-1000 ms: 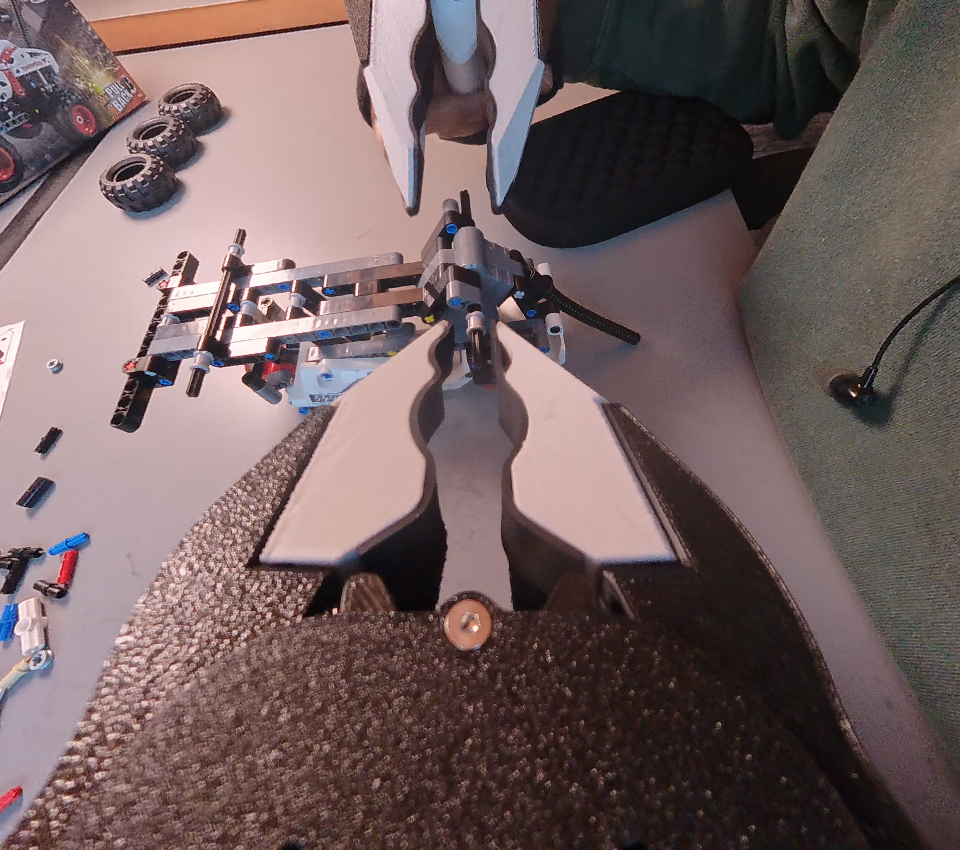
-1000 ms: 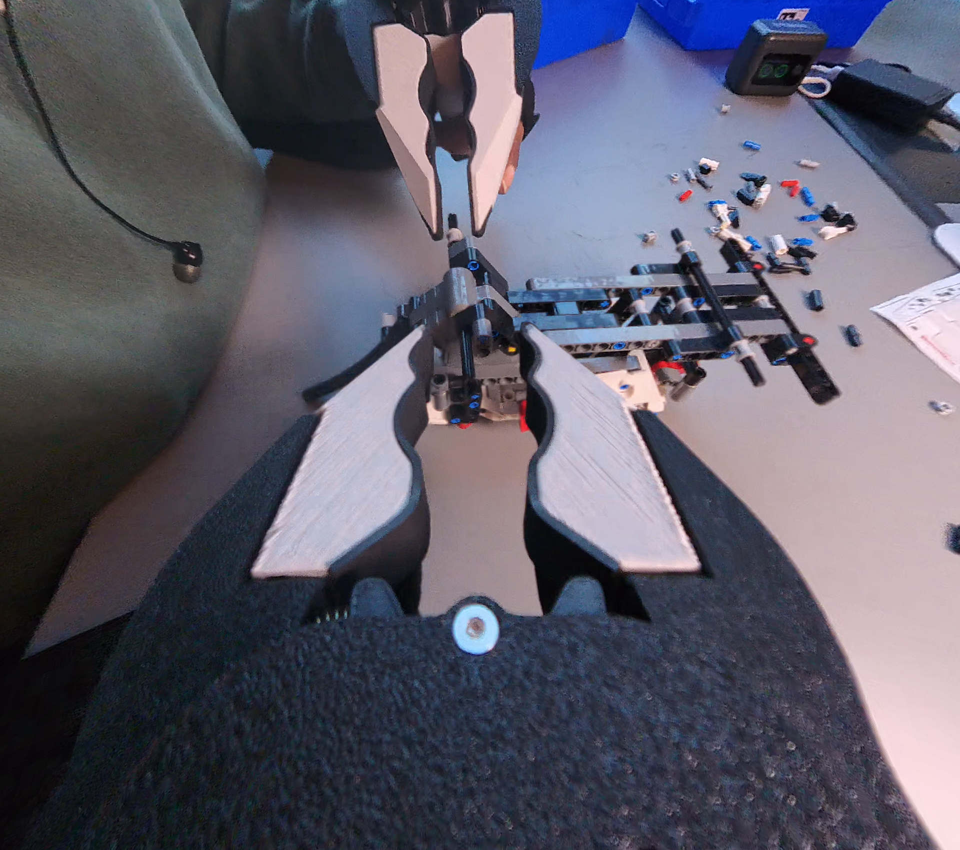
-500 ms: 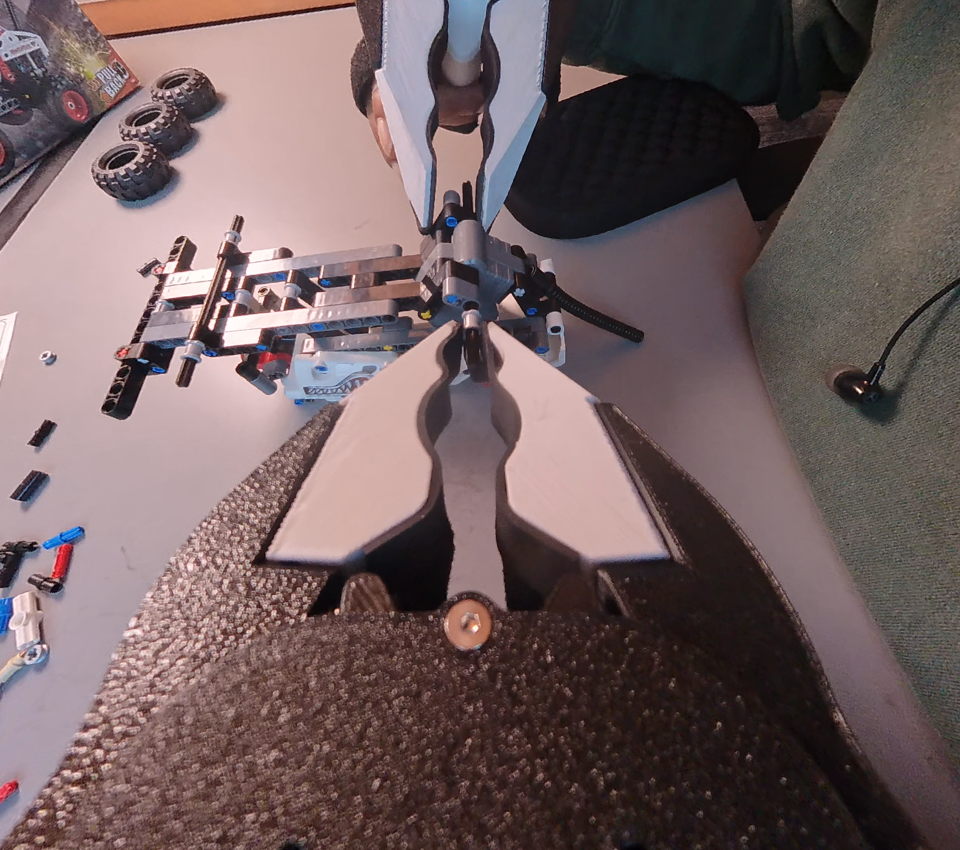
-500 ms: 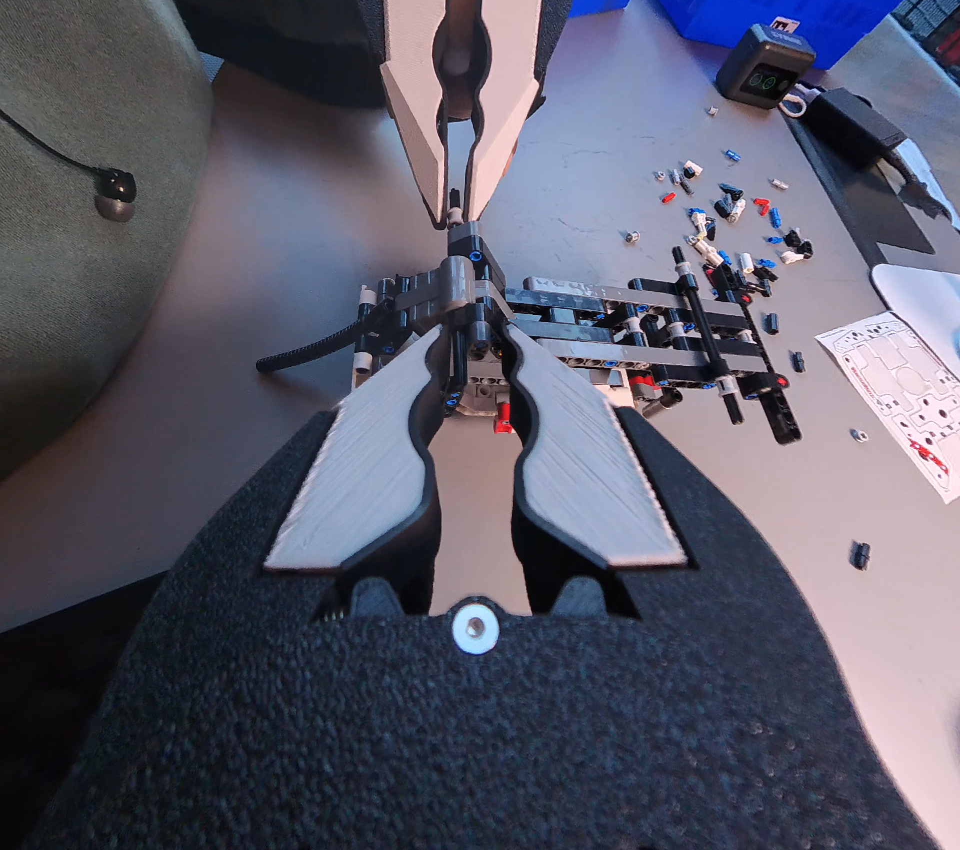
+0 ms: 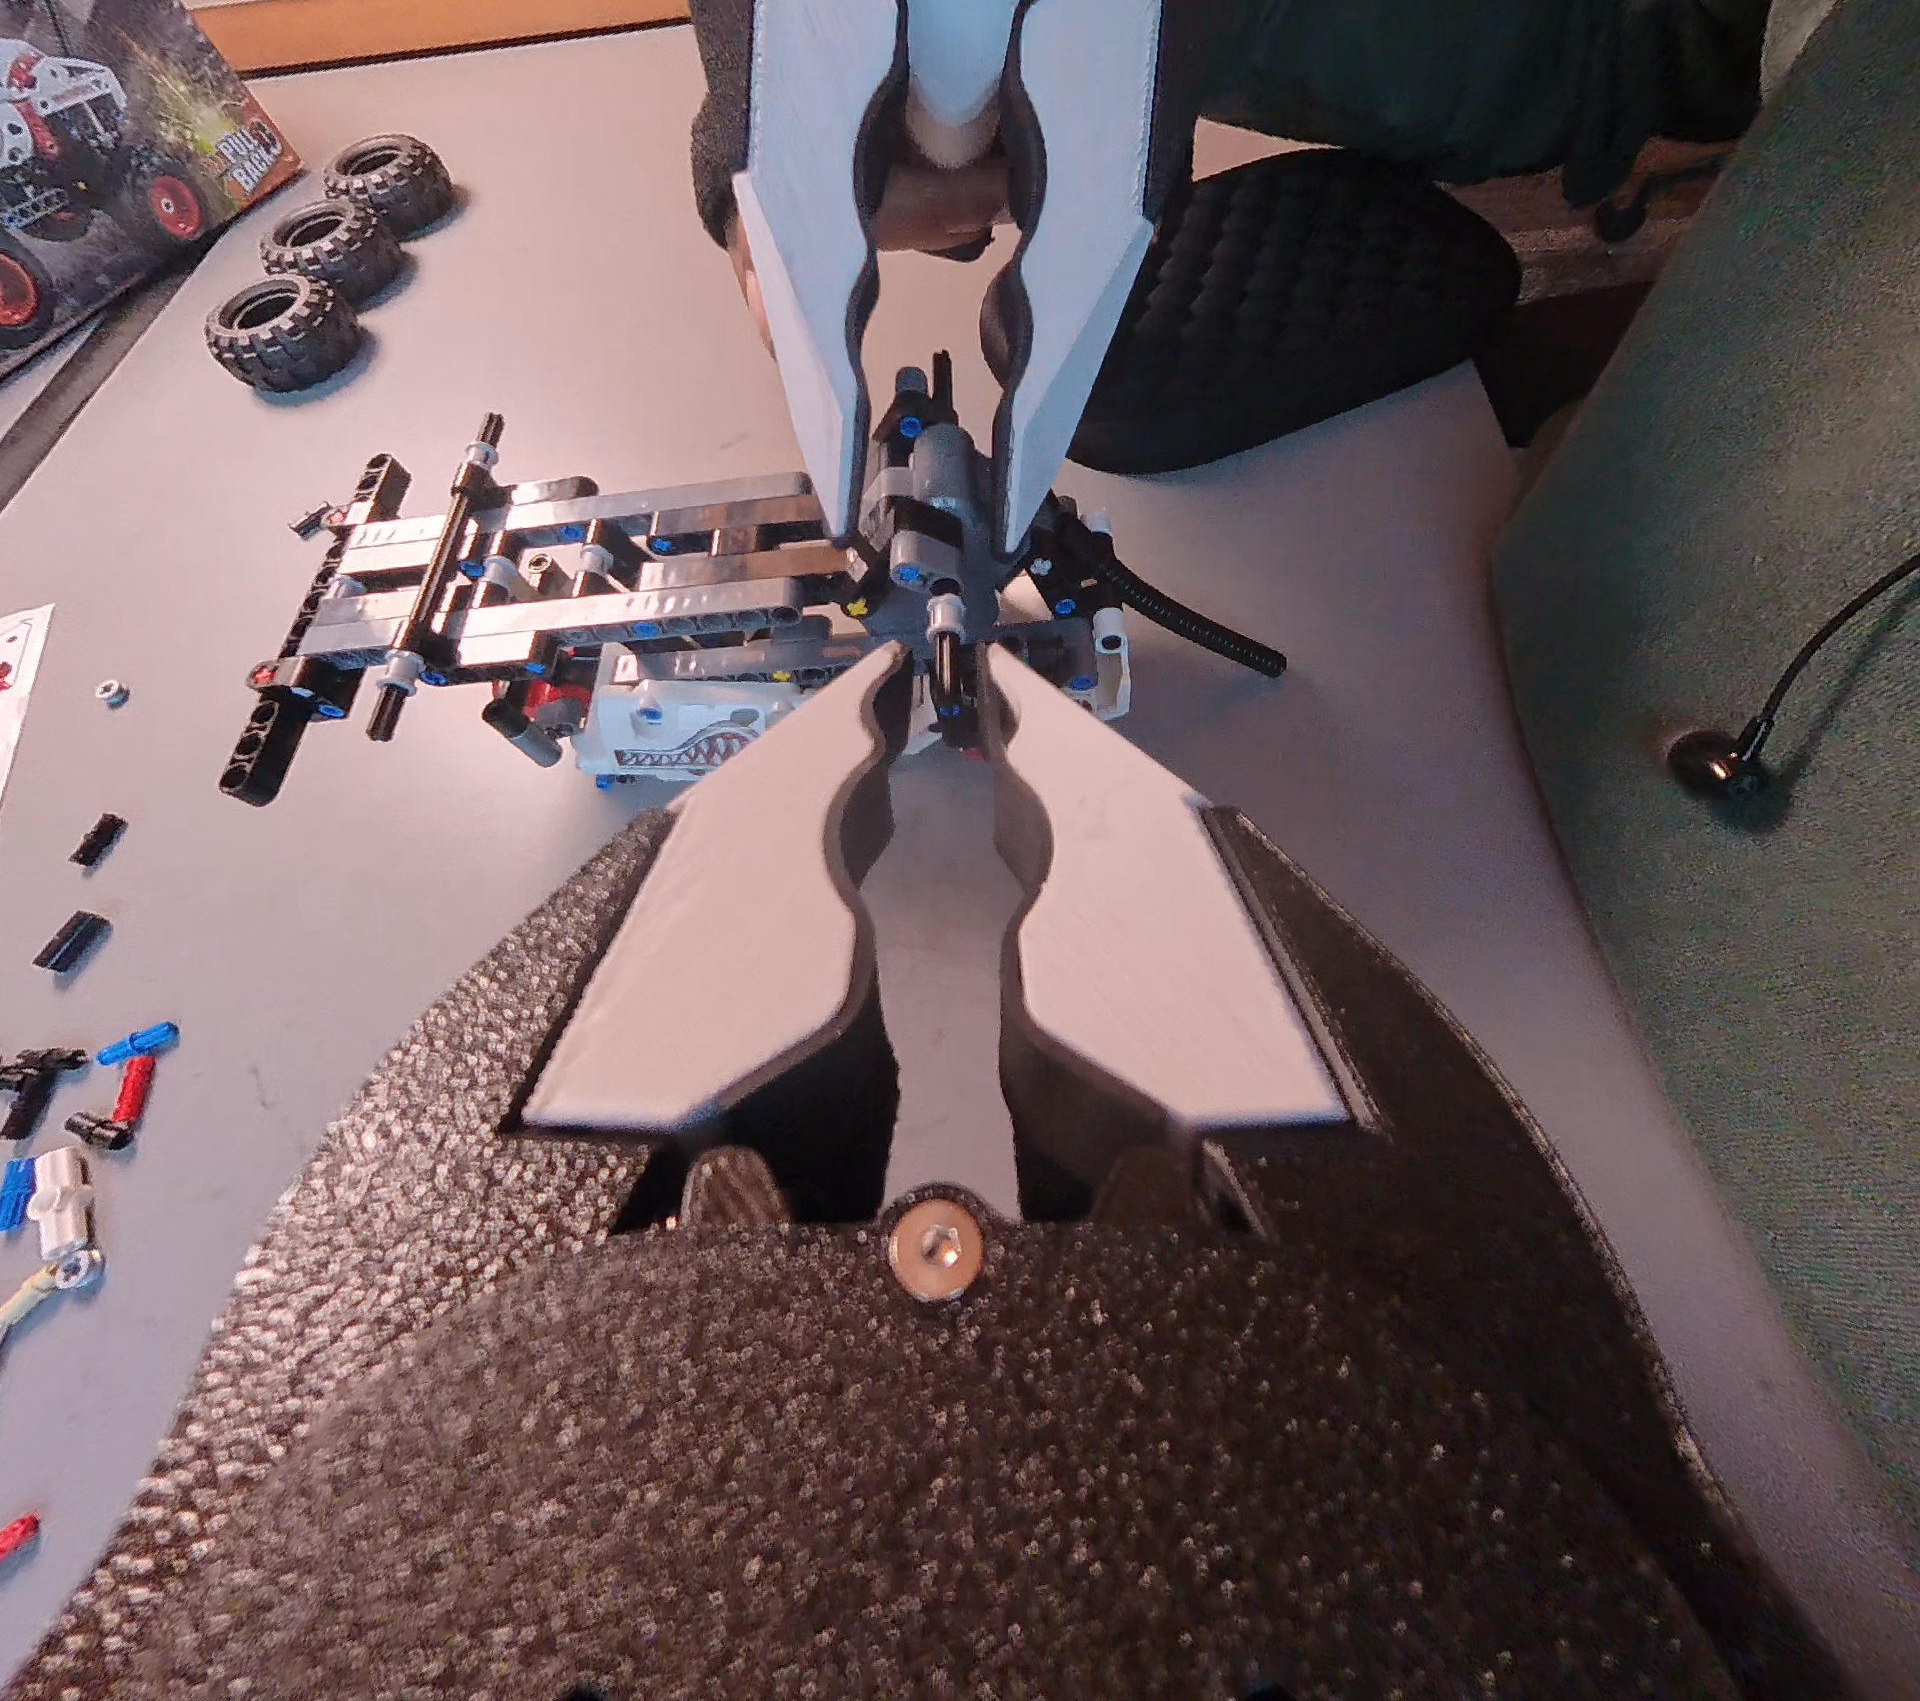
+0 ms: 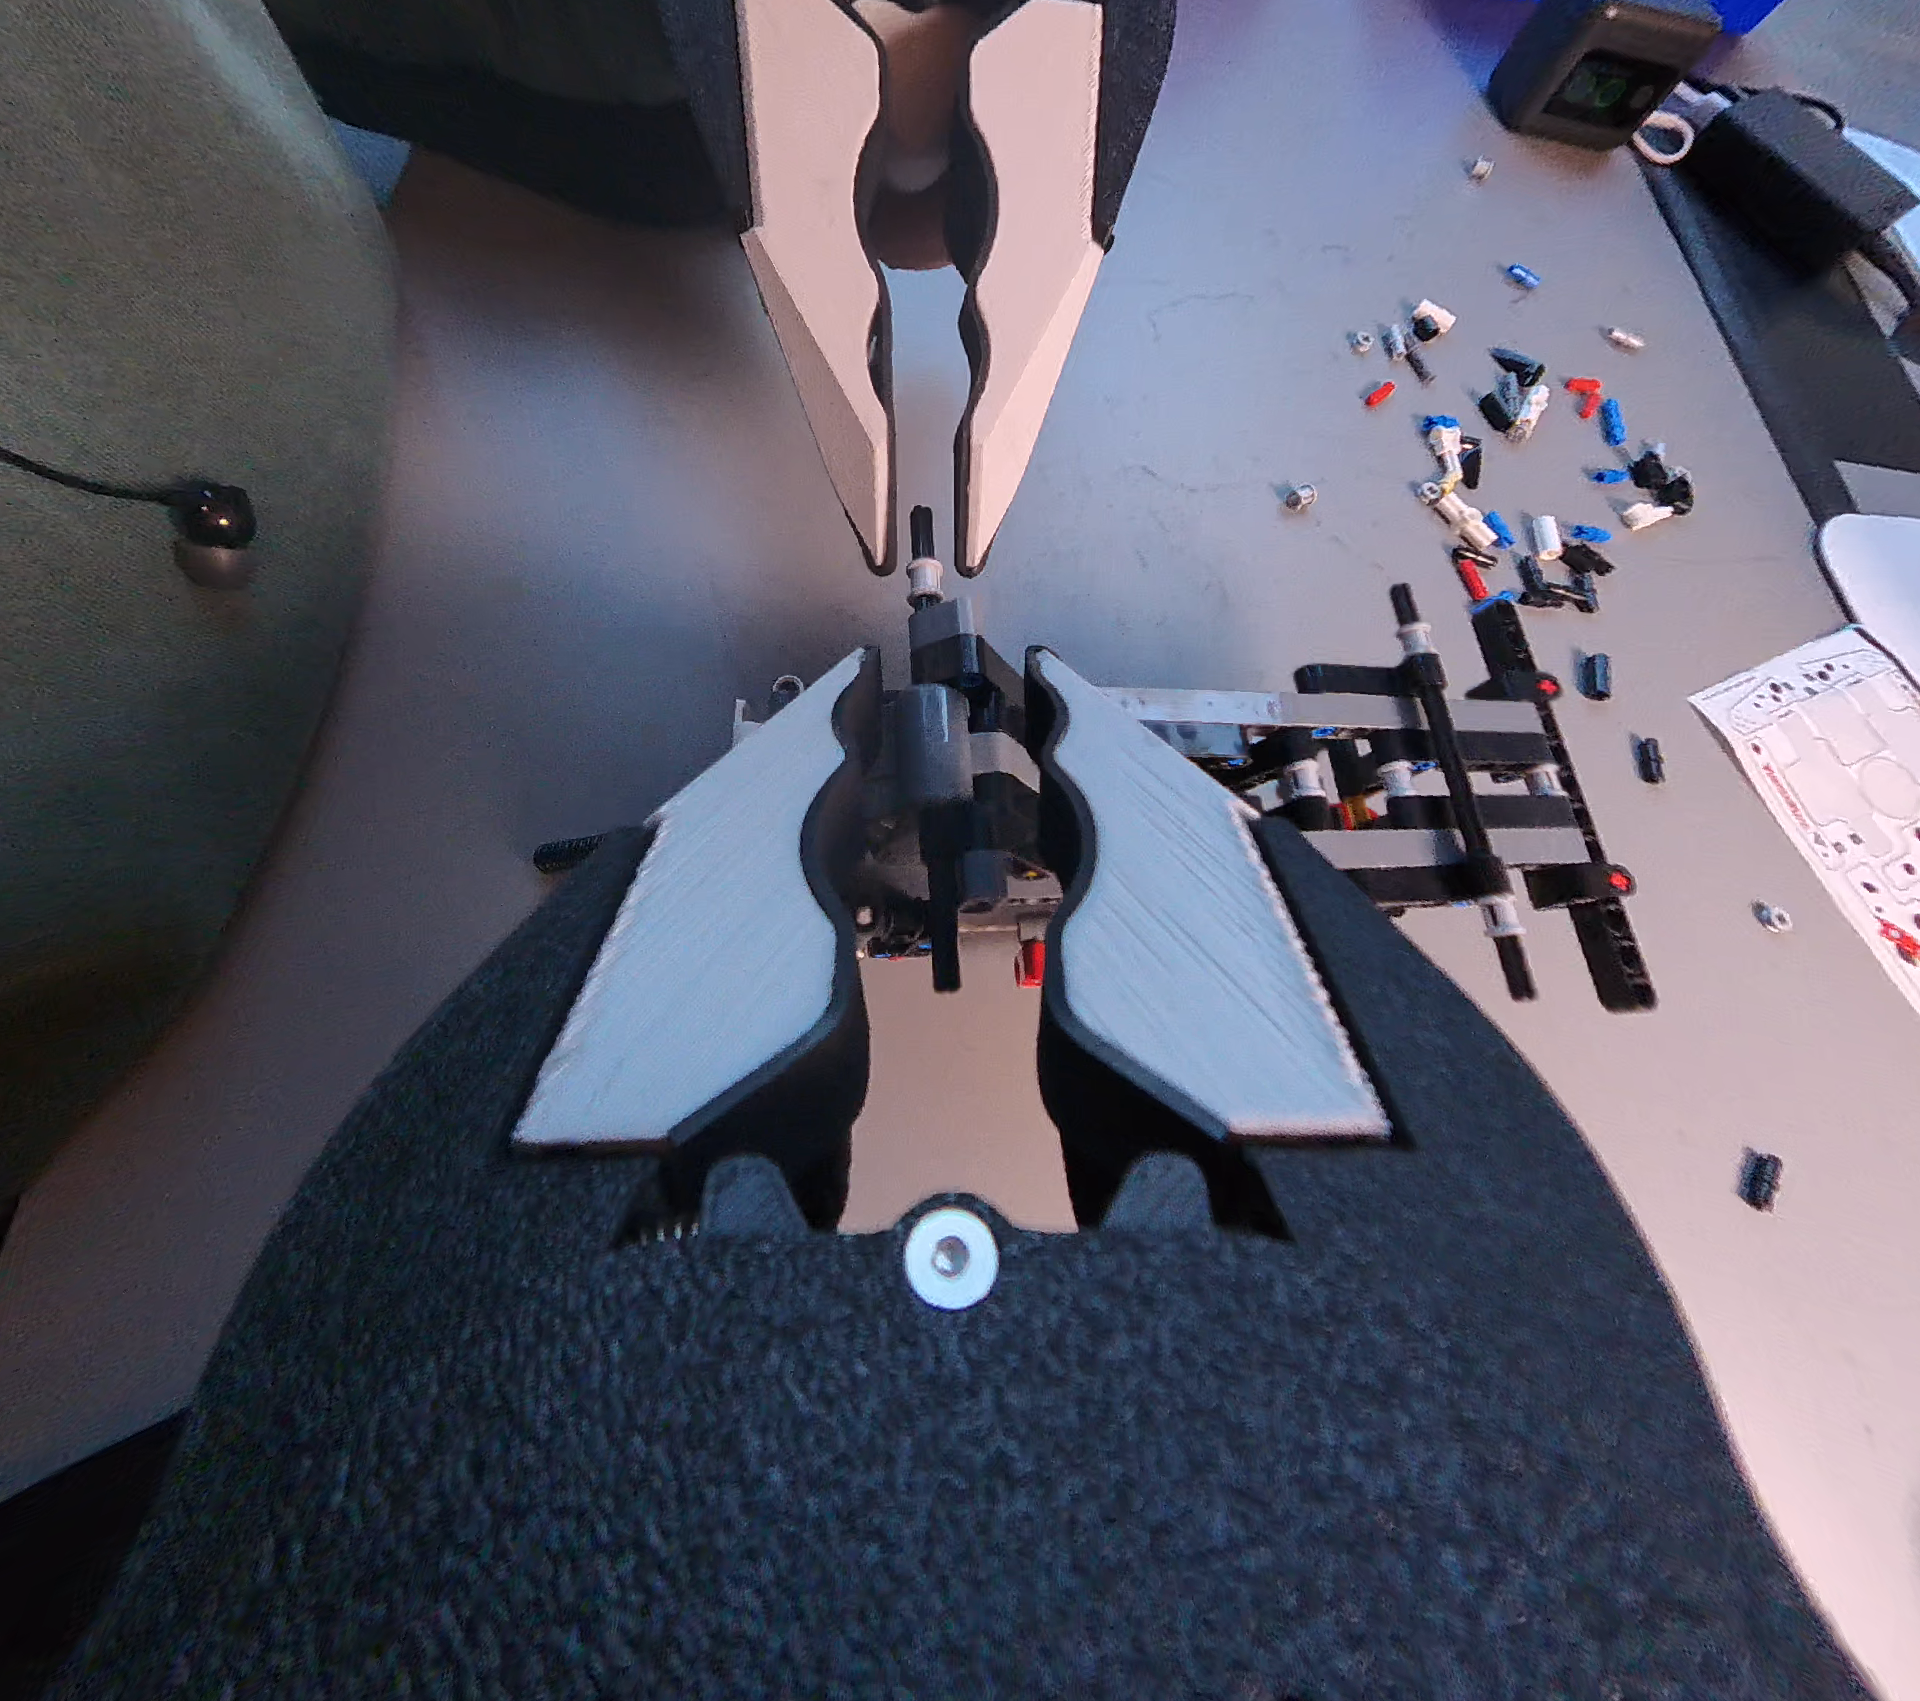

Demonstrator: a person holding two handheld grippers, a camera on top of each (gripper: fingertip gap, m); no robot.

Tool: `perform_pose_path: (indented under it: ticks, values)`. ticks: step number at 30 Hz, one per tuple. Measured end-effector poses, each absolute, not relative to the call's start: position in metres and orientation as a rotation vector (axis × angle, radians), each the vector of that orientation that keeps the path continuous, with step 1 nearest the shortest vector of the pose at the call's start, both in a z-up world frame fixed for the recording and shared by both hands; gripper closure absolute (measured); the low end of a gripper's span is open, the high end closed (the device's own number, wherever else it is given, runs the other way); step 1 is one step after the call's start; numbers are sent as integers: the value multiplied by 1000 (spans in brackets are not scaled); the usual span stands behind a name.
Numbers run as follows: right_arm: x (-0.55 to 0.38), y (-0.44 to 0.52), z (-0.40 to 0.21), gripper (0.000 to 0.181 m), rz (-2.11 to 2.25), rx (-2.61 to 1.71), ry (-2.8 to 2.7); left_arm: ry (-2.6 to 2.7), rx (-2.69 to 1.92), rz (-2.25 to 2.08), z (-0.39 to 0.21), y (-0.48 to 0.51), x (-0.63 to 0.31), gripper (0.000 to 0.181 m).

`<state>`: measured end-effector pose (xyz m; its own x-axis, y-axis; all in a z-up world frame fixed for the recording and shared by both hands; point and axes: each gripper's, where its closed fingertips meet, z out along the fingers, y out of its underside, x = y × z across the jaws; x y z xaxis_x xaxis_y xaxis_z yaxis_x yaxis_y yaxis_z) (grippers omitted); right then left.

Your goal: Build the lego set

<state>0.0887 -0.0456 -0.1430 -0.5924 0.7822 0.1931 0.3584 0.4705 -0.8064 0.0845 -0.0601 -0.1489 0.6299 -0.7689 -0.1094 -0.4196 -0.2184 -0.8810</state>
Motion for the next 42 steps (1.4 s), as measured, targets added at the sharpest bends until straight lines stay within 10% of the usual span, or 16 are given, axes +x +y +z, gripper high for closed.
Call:
perform_pose_path:
  ticks: [42]
  values:
    - [83,-56,-148,173,-32,-474,-2489,905,-1916,-403,-147,-61,89,178]
